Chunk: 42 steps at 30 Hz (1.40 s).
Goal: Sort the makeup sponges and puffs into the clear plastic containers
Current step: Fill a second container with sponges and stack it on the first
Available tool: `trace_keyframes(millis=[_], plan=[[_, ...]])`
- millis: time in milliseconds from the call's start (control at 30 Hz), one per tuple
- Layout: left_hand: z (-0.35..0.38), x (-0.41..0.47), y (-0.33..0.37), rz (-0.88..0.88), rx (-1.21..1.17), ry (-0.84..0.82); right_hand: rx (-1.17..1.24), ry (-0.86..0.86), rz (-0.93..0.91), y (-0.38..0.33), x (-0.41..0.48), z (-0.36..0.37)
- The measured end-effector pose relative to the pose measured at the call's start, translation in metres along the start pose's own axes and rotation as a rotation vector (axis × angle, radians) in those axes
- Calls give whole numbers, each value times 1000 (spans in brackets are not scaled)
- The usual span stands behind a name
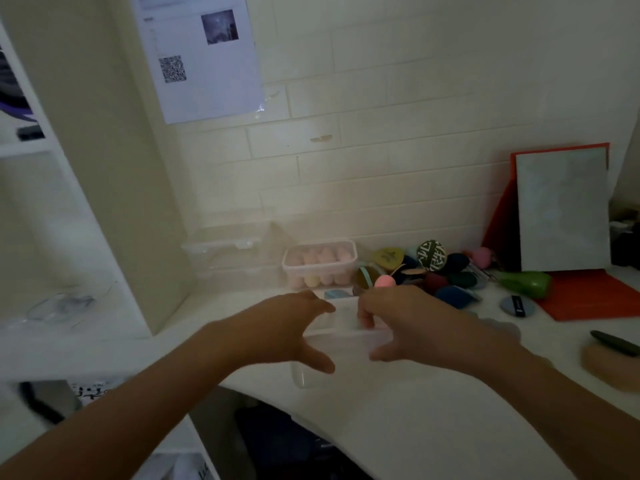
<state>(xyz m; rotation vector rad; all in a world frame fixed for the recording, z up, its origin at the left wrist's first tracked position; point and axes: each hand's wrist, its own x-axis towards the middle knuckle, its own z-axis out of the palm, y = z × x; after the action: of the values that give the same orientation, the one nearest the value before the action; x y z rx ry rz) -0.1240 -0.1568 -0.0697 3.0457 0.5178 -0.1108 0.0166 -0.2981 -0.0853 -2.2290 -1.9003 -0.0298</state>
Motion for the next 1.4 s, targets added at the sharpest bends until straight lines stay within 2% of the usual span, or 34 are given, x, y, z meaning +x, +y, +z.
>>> trace_keyframes(millis=[200, 333, 433, 500, 600, 733, 967, 1067, 1200, 1300, 1400], plan=[[16, -6, 26, -23, 302, 14, -183, -137, -24, -19, -23, 3], [21, -11, 42, 14, 433, -31, -321, -275, 47, -33, -26, 12], [27, -14, 50, 17, 521, -83, -435, -279, 26, -37, -30, 32], [32, -17, 54, 13, 557, -109, -486, -303, 6, -39, -33, 42], [38, -22, 61, 27, 595, -126, -422, -348, 89, -47, -34, 47], [44, -24, 67, 3, 615, -142, -368, -373, 109, -53, -34, 53], [47, -27, 57, -6, 568, -110, -459, -419, 27, -54, -43, 42], [45, -33, 49, 70, 549, -24, -515, -348, -69, -40, -43, 37], [44, -40, 33, 191, 463, 132, -242, -177, -119, -17, -54, 14], [44, -43, 26, 260, 275, 285, -94, -134, -34, -7, -57, 0], [36, -43, 22, 308, 106, 513, 64, 11, 142, 5, -56, -4]])
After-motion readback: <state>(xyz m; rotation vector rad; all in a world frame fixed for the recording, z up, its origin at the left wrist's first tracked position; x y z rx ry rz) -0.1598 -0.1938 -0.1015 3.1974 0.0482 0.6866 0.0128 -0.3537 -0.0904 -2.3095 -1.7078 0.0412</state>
